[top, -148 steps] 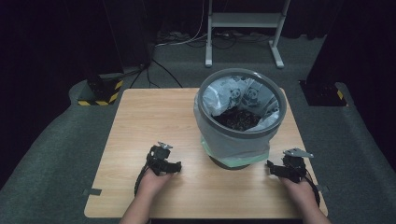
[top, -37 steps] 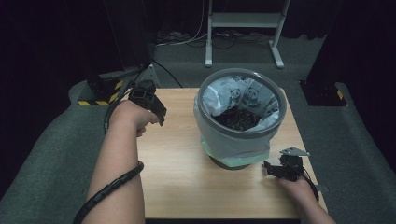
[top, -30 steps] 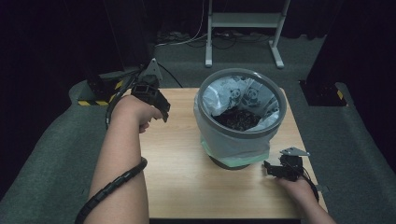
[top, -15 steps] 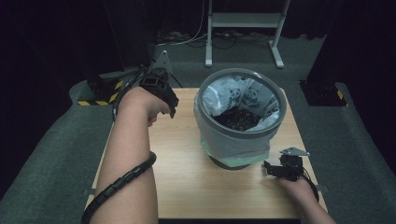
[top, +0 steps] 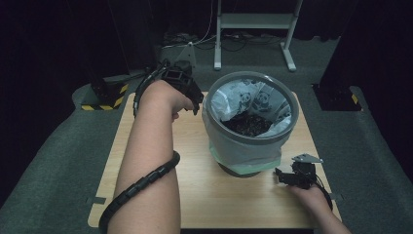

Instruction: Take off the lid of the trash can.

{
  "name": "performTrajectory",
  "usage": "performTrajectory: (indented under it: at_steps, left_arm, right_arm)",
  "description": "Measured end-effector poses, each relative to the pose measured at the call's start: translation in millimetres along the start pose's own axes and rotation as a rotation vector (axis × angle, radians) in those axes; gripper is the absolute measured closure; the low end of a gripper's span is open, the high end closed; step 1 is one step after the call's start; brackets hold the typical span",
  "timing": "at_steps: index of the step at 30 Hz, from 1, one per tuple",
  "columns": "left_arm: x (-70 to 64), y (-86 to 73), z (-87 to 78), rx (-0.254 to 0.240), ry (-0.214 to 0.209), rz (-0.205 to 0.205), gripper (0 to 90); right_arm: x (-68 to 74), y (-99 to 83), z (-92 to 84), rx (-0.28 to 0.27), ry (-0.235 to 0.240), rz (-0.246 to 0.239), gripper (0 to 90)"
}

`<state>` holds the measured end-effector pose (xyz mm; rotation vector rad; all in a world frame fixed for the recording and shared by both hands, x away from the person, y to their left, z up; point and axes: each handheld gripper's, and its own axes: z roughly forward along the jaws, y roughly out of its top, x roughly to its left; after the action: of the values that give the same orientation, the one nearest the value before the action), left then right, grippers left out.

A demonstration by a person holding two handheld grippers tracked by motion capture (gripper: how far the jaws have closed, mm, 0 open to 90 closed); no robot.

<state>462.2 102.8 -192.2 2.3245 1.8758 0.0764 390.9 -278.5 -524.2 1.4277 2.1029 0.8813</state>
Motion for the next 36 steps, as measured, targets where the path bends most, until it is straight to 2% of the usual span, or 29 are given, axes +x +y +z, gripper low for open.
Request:
performTrajectory:
  at_steps: [7, 15, 22, 28, 36]
  left_arm:
    - [-16.4, 10.0, -6.0, -0.015, 0.0, 0.028, 39.7]
    - [-28.6, 18.0, -6.1, -0.031, 0.001, 0.046, 40.9]
    - [-37.4, 24.8, 0.2, -0.041, 0.016, 0.058, 41.4]
    - [-45.5, 28.8, 6.4, -0.027, 0.027, 0.07, 42.4]
    - [-48.8, 34.3, 16.2, -0.024, 0.026, 0.068, 43.0]
  right_arm:
    - [0.2, -0.2, -0.2, 0.0, 0.0, 0.001, 9.6]
    - [0.2, -0.2, -0.3, 0.001, 0.0, 0.001, 9.6]
    - [0.1, -0.1, -0.3, 0.002, 0.001, 0.001, 9.6]
    - [0.1, -0.1, -0.4, 0.003, 0.001, 0.001, 9.6]
    - [-0.1, 0.0, -0.2, 0.002, 0.002, -0.001, 9.5]
